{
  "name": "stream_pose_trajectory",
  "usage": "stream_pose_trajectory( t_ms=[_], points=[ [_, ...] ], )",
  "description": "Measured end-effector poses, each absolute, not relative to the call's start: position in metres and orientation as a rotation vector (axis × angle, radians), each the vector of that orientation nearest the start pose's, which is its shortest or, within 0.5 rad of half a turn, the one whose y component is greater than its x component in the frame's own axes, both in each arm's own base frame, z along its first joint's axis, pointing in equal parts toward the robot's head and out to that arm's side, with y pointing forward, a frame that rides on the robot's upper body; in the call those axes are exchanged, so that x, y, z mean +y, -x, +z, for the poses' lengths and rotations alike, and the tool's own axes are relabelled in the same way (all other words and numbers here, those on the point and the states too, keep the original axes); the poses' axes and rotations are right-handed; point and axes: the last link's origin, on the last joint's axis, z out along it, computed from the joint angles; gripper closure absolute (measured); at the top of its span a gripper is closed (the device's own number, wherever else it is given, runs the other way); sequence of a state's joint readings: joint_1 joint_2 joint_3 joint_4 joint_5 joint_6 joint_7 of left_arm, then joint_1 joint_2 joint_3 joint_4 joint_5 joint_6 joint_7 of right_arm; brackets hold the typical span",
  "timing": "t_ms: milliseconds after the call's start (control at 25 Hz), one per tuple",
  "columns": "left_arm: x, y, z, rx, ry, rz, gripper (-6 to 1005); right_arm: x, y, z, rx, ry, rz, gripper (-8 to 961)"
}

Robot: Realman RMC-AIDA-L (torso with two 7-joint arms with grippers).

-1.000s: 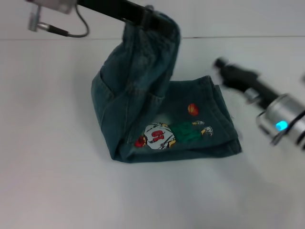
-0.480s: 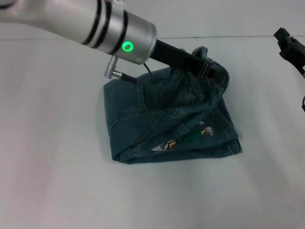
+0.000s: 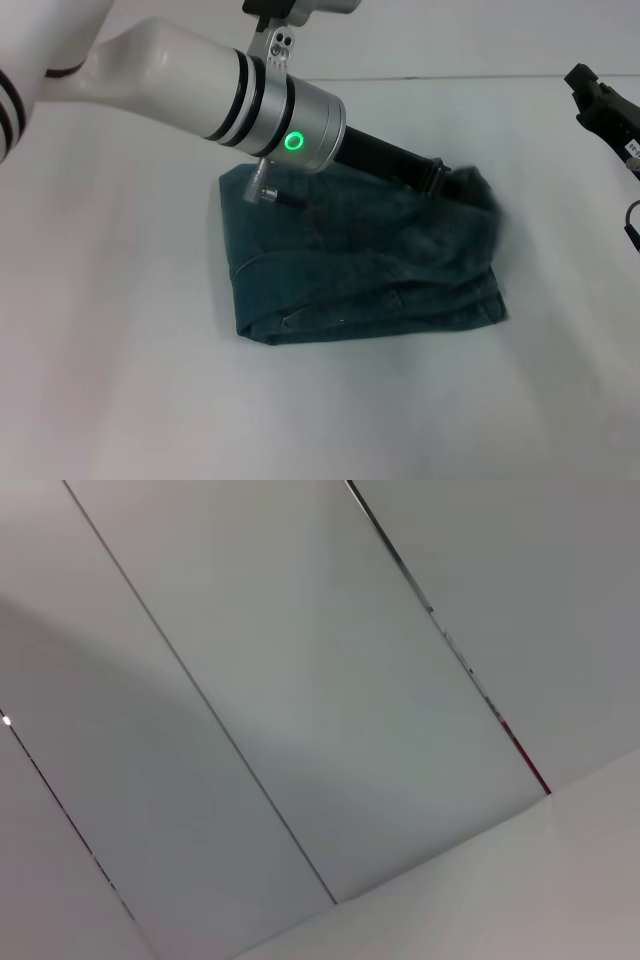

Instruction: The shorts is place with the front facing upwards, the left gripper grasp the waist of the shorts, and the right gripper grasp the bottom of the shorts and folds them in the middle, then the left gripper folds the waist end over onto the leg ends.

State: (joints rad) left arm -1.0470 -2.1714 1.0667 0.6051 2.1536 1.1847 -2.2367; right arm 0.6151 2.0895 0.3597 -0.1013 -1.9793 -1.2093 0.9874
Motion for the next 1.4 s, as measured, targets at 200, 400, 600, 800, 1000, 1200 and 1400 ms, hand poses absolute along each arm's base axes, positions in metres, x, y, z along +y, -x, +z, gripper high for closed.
stream_pose_trajectory(
  t_ms=[200,400,600,800,1000,1200,1400],
  points=[
    [0.404,0.082,-0.095,-1.059,2.866,-0.381,569,0.368,-0.306,-0.003,1.016,1.647,1.143,916],
    [0.401,0.088,-0.088,-1.071,2.859,-0.506,378,0.365,-0.307,-0.005,1.022,1.665,1.140,906],
    [0.390,0.110,-0.059,-1.018,2.829,-0.742,218,0.358,-0.305,0.000,0.998,1.791,1.144,895],
    [0.371,0.153,-0.020,-0.983,2.753,-0.930,216,0.353,-0.291,0.008,0.969,2.057,1.129,885],
    [0.343,0.207,0.021,-0.967,2.642,-1.080,214,0.340,-0.278,0.018,0.899,2.280,1.125,706],
    [0.312,0.247,0.043,-0.971,2.618,-1.017,214,0.316,-0.270,0.036,0.735,2.566,1.035,582],
    [0.285,0.276,0.054,-1.002,2.639,-0.796,214,0.298,-0.273,0.050,0.730,2.723,0.904,472]
  ],
)
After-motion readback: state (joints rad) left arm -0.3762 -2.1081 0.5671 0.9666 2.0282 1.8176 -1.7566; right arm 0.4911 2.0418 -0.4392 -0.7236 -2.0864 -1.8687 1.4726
